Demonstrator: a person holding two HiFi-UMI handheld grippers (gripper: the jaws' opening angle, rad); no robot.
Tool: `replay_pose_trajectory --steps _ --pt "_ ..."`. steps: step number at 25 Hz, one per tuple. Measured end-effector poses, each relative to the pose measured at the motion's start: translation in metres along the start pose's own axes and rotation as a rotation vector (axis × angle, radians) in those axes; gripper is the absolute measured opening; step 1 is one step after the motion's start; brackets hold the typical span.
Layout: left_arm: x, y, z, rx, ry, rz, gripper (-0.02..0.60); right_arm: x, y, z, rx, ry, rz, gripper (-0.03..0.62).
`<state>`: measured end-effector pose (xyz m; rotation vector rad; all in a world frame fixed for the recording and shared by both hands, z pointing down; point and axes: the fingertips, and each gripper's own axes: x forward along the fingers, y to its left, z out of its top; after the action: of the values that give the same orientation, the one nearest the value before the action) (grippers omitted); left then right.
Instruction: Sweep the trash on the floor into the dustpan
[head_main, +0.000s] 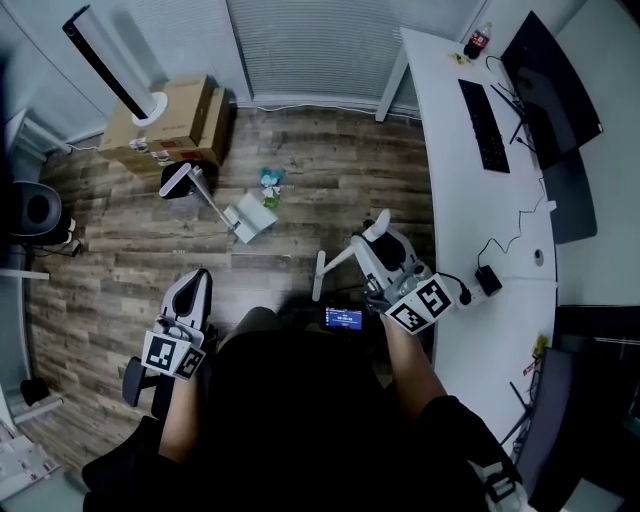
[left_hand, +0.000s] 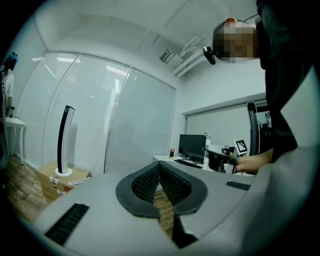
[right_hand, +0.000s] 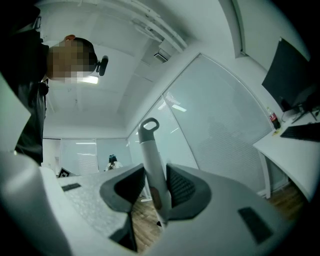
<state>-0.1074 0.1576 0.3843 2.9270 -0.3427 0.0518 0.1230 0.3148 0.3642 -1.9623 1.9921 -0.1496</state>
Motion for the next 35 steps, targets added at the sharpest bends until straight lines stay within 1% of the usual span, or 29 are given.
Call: replay_pose_trajectory --steps 2,8,12,21,24,30,35 --pt "-0.002 -0.001 0.0 -0.007 -0.007 0.005 -0.005 -0.001 -0.001 -0.001 0.005 0.003 0.005 0.121" --pt "-0.013 0.008 -0.01 0.001 0.024 0.034 -0.005 -0.003 -0.006 -0.003 0.019 -0.004 -0.009 0.121" --pt "-0.008 0.016 -0.009 0.0 0.022 0.044 -0.005 0.0 -0.013 -0.003 0.017 0.007 -0.021 0.121" --pt "0.013 0.058 -0.011 -0.003 0.021 0.068 -0.005 0.024 -0.041 -0.004 0.023 0.03 -0.051 0.121" --pt "0.024 0.081 -0.009 -0.01 0.015 0.076 -0.005 0.047 -0.051 -0.002 0.02 0.031 -0.05 0.121" --pt "0.056 0.14 0.003 -0.03 -0.004 0.101 -0.005 0.105 -0.075 0.003 0.018 0.051 -0.035 0.121" --pt "0.076 0.198 0.015 -0.038 -0.002 0.113 0.004 0.158 -0.095 0.007 0.044 0.058 -0.037 0.124"
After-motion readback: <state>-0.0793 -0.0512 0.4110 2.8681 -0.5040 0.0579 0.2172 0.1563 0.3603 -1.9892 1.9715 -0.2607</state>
